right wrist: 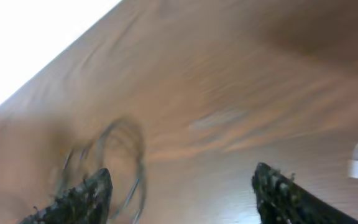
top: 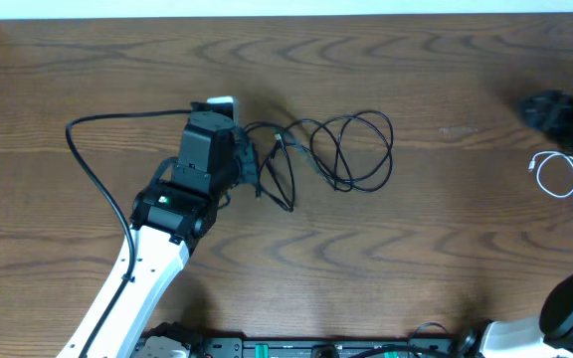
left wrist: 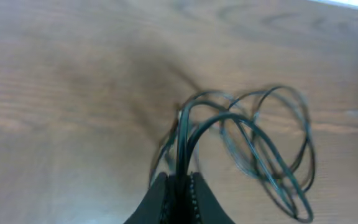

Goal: Untangle cables
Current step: 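Release the white cable at the right edge, return right gripper to cables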

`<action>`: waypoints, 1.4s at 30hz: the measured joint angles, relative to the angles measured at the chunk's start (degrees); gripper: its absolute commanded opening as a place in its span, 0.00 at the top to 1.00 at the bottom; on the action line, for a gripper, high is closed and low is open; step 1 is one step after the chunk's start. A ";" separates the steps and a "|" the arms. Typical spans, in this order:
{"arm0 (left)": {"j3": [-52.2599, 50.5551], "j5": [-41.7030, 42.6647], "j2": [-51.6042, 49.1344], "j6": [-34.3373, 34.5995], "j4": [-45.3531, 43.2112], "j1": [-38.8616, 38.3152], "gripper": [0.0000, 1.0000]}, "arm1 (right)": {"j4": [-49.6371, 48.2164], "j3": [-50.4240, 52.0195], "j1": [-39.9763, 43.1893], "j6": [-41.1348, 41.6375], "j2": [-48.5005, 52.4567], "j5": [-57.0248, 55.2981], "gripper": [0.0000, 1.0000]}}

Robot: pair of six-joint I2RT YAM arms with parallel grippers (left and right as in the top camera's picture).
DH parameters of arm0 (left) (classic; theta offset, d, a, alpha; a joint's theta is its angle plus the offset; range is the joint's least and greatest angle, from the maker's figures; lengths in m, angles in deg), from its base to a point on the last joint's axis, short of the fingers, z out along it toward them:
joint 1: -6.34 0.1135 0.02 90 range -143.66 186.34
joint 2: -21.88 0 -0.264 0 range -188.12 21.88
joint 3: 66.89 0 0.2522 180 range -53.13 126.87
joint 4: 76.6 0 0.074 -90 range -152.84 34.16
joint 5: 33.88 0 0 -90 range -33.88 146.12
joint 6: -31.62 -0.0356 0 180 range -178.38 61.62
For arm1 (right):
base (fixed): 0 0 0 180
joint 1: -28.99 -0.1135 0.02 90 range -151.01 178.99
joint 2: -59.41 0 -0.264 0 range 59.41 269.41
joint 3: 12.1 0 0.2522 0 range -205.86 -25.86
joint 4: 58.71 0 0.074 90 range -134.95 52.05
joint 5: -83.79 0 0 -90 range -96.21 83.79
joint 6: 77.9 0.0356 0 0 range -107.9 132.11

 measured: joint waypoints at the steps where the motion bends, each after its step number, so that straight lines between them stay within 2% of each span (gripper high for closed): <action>1: 0.00 0.28 -0.04 -0.79 -1.25 0.00 0.83 | 1.07 0.02 -1.75 -1.16 0.00 0.81 0.20; 2: 0.00 0.48 -0.04 -1.51 -2.19 0.00 0.73 | 1.84 0.02 -3.52 -2.47 0.00 1.09 0.19; 3: 0.00 0.15 -0.04 -2.54 -3.80 0.00 0.56 | 3.28 0.04 -6.43 -3.85 0.00 1.36 0.18; 4: 0.00 -0.59 -0.04 -3.78 -5.18 0.00 0.50 | 4.04 0.07 -8.61 -4.92 0.00 1.31 0.16; 5: 0.00 -1.81 0.00 -4.04 -5.88 0.00 0.36 | 4.46 0.09 -10.34 -5.70 0.00 1.09 0.16; 7: 0.00 -5.49 0.26 -5.16 -6.43 0.17 0.29 | 5.27 0.22 -15.50 -7.41 0.00 0.28 0.15; 10: 0.00 -9.14 2.08 -5.75 -4.83 0.70 0.29 | 5.31 0.26 -21.09 -8.59 0.00 -0.90 0.15; 14: 0.17 -10.73 4.42 -5.18 2.64 0.74 0.29 | 5.20 0.33 -29.51 -9.55 0.00 -3.74 0.13; 18: 0.17 -11.02 4.39 -3.54 11.13 0.74 0.29 | 5.03 0.52 -36.41 -9.94 0.00 -8.26 0.16; 24: 0.17 -11.02 4.31 -0.94 17.53 0.74 0.29 | 2.23 1.09 -44.24 -7.54 0.39 -14.78 0.14; 26: 0.17 -11.02 4.31 -0.70 18.25 0.74 0.29 | 0.59 1.09 -46.36 -2.67 1.64 -16.72 0.16; 32: 0.17 -11.02 4.31 -0.52 19.06 0.74 0.29 | -0.22 1.11 -50.58 23.32 8.41 -18.64 0.17; 34: 0.17 -11.02 4.31 -0.52 19.06 0.74 0.29 | -0.35 1.14 -51.63 29.73 10.34 -18.71 0.17; 38: 0.17 -11.02 4.31 -0.52 19.08 0.74 0.29 | -2.10 1.42 -54.03 40.98 14.14 -18.86 0.30; 42: 0.17 -11.02 4.31 -0.52 19.08 0.74 0.29 | -4.87 1.44 -55.56 47.54 16.59 -18.86 0.43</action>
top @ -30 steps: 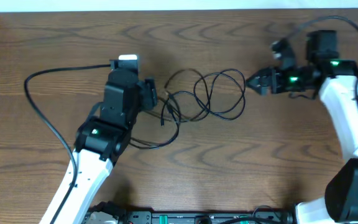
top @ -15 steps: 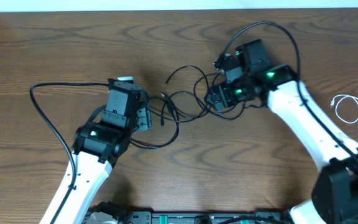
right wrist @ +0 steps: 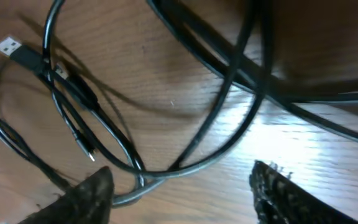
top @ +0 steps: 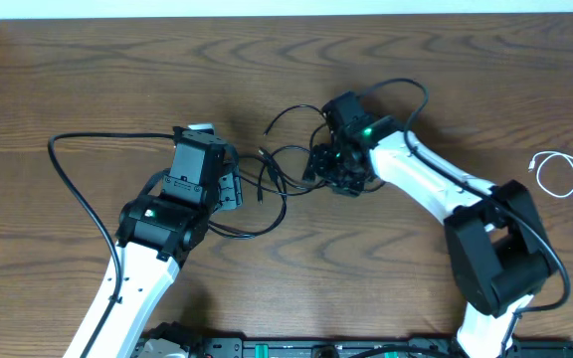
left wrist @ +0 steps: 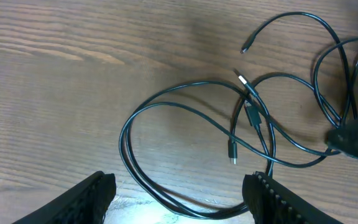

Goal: Untangle cables

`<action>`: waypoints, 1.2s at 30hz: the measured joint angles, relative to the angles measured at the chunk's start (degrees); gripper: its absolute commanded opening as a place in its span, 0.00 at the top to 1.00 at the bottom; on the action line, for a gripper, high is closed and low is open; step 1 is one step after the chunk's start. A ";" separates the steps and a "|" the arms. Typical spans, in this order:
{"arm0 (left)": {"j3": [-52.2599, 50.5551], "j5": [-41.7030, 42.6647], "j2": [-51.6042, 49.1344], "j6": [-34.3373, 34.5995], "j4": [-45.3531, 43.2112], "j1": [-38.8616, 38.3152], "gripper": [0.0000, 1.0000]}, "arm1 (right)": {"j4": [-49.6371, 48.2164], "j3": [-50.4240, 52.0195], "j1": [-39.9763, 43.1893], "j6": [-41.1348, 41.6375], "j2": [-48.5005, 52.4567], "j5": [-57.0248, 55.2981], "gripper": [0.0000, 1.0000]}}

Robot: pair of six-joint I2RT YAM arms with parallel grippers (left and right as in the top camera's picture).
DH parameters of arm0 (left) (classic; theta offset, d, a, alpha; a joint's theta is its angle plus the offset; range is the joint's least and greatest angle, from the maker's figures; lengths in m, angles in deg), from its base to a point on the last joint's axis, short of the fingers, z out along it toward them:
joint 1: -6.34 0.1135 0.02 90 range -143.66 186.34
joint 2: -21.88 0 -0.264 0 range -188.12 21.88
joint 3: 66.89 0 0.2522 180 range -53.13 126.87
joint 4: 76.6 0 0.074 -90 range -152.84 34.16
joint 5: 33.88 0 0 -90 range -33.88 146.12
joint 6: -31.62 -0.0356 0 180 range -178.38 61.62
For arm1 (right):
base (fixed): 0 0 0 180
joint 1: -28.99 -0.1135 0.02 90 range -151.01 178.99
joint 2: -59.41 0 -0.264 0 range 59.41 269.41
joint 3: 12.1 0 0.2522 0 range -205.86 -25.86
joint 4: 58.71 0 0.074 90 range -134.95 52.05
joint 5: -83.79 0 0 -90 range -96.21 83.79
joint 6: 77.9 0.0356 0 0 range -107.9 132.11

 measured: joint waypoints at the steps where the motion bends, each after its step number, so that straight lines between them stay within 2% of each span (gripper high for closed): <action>1: 0.00 0.00 0.00 0.00 0.00 0.00 0.29 | -0.39 0.00 -0.24 1.20 0.39 -0.02 0.47; 2: 0.00 0.00 0.00 0.00 0.04 0.00 0.29 | -0.85 -0.02 -0.46 2.47 1.03 -0.04 0.51; 5: 0.00 0.00 0.00 0.00 0.33 0.00 0.29 | -1.95 0.00 -0.79 5.01 2.58 -0.26 0.75; 9: 0.00 0.00 0.00 0.00 0.70 0.00 0.29 | -3.04 0.09 -0.90 6.86 2.99 -1.31 0.97; 10: 0.00 0.00 0.00 0.02 0.72 0.00 0.29 | -3.06 0.09 -0.90 7.23 2.99 -1.51 0.99; 17: 0.00 0.00 0.00 0.22 0.76 0.00 0.29 | -3.67 0.11 -0.90 6.82 2.99 -2.16 0.99; 24: 0.00 0.00 0.00 0.44 0.81 0.00 0.29 | -5.03 0.11 -0.22 -2.36 2.34 -2.71 0.99; 25: 0.00 0.00 0.00 0.59 0.81 0.00 0.29 | -5.01 0.13 0.13 -3.89 1.75 -3.13 0.94; 27: 0.00 0.00 0.00 0.66 0.81 0.00 0.29 | -5.01 0.13 0.85 -6.01 0.11 -3.65 0.79; 28: 0.00 0.00 0.00 0.76 0.83 0.00 0.29 | -4.70 0.13 1.11 -6.84 -0.85 -3.69 0.75; 31: 0.00 0.00 0.00 0.81 0.85 0.00 0.29 | -1.95 0.13 0.92 -8.20 -2.82 -2.91 0.71; 33: 0.00 0.00 0.00 0.81 0.83 0.00 0.29 | -0.24 0.13 -0.17 -7.43 -2.93 -2.47 0.60; 36: 0.00 0.00 0.00 0.81 0.83 0.00 0.29 | -0.37 0.17 -2.84 -6.51 -2.64 -2.05 0.62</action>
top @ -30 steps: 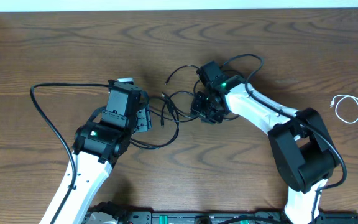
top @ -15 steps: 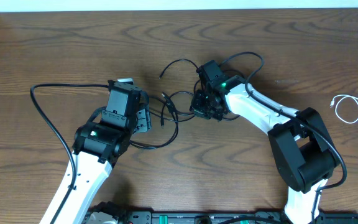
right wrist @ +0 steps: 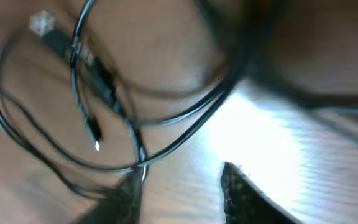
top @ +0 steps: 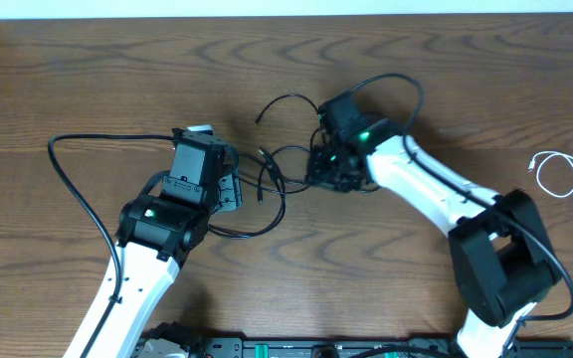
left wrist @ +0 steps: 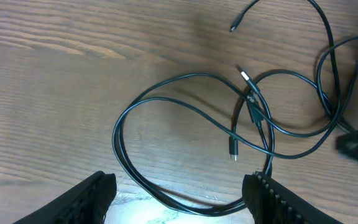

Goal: Untangle cables

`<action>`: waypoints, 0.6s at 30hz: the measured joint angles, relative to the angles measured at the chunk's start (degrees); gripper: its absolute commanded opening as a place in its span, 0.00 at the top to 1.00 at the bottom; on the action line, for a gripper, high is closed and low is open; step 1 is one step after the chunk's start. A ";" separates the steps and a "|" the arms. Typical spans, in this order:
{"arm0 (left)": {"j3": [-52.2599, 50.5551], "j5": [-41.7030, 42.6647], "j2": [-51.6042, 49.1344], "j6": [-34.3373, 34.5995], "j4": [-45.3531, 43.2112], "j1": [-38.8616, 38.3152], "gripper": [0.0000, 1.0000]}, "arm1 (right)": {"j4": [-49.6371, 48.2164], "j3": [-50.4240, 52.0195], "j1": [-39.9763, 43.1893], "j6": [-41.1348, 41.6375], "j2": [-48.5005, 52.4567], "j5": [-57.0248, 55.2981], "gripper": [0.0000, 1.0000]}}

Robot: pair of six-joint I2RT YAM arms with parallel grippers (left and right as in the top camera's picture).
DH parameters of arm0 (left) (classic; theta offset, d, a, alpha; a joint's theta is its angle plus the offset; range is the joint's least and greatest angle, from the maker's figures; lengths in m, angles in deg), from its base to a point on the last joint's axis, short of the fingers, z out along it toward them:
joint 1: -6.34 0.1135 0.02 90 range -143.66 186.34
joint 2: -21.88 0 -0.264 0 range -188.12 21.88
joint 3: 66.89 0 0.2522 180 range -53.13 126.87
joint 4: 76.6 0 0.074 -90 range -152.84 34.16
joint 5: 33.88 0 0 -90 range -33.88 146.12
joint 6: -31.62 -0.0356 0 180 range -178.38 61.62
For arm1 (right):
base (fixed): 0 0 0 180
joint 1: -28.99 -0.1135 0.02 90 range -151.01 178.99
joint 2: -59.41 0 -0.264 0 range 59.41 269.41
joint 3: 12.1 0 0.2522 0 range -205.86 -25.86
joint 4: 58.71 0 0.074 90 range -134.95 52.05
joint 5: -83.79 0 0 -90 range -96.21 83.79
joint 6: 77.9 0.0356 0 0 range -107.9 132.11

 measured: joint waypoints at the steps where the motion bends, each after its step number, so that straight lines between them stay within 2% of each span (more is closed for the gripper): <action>1: 0.00 0.00 0.00 0.00 0.00 0.00 0.29 | -0.61 0.00 -1.31 0.33 0.09 0.00 0.63; 3: 0.00 0.04 0.00 0.00 0.00 0.00 0.29 | -1.49 0.00 -3.30 1.29 0.20 -0.13 0.69; 13: 0.00 0.04 0.00 0.00 0.02 0.00 0.29 | -1.62 0.00 -8.57 15.02 0.96 -8.92 0.61; 18: 0.00 -0.07 0.00 -0.02 0.02 0.00 0.29 | -2.03 0.00 -10.56 23.04 1.03 -14.32 0.68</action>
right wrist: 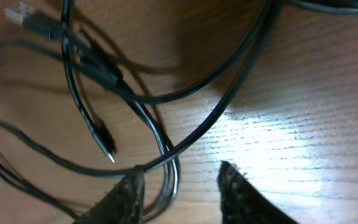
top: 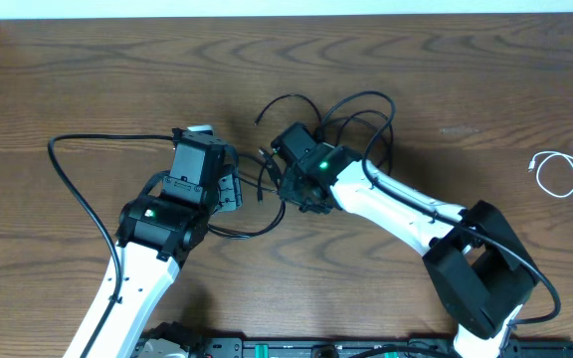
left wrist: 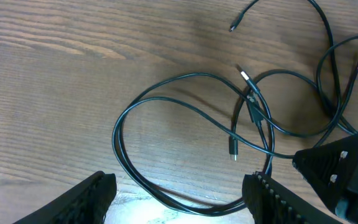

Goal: Untangle cables

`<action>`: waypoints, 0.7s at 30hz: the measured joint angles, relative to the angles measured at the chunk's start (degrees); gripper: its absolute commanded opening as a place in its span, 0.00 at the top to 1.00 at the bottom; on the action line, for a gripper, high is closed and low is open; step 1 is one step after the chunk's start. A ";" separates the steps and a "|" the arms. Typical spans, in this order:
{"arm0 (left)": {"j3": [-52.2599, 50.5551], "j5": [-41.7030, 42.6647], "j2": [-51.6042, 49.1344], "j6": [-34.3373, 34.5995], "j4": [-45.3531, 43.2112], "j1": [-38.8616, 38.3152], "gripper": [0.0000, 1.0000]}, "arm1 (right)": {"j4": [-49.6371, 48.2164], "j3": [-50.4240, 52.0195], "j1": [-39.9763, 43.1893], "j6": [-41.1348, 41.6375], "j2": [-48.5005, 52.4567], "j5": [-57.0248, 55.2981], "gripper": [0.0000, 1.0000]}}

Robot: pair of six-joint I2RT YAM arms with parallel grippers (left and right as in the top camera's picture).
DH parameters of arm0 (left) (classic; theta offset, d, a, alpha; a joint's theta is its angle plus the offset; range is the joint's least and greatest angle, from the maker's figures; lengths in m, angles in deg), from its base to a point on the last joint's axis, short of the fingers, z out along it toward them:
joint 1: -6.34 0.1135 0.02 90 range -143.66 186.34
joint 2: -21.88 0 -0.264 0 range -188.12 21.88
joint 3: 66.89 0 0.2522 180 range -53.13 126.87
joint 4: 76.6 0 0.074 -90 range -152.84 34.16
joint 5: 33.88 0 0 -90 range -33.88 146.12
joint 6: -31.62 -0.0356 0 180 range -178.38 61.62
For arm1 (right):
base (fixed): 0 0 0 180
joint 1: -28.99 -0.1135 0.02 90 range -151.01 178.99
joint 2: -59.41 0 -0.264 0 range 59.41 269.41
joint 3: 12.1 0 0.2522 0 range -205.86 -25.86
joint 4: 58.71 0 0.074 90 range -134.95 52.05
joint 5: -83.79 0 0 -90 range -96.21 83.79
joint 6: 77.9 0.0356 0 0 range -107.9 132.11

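Observation:
The black cables (top: 273, 103) lie tangled at the table's middle. One long loop (left wrist: 114, 137) reaches toward my left gripper, and a silver USB plug (left wrist: 244, 76) and a small connector (left wrist: 233, 152) lie inside it. My left gripper (top: 229, 189) (left wrist: 182, 199) is open, low over the table, with the loop's near bend passing between its fingers. My right gripper (top: 288, 189) (right wrist: 182, 196) sits on the tangle's left part, a hand's width from the left gripper. It is open, with two strands running between its fingers. The USB plug (right wrist: 18, 12) shows at the top left of the right wrist view.
A white cable (top: 565, 179) lies coiled at the right edge of the table. My left arm's own black lead (top: 68, 169) arcs out to the left. The table's far edge (top: 286, 15) runs along the top.
My right gripper has moved left along the tangle, toward the left gripper, and the upper right loops have shifted left with it. The left arm and the long loop have not moved.
My left gripper was shut on black strands at the tangle's left while the right arm stood far right by the white cable. Then the left gripper was open with the loop spread before it, and the right gripper stood wide open over the tangle. Its jaws then narrowed; it now sits further left.

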 measured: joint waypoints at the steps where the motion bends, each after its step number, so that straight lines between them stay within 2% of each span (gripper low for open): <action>1: 0.00 -0.50 0.00 0.02 0.00 0.00 0.29 | -0.11 0.00 -0.42 1.25 0.00 -1.03 0.68; 7: 0.00 -13.77 -0.04 1.27 0.02 0.46 0.29 | -1.07 0.00 -0.72 5.92 0.04 -4.83 0.71; 10: 0.00 -17.66 -0.13 2.71 0.04 2.38 0.29 | -2.12 0.00 -0.72 6.71 0.22 -5.35 0.71; 18: 0.00 -19.19 -0.13 4.68 0.04 5.18 0.29 | -2.40 0.00 -0.79 8.00 2.60 -5.38 0.73; 21: 0.00 -19.19 -0.13 4.76 0.07 5.18 0.29 | -2.51 0.00 -1.03 8.39 2.89 -5.22 0.76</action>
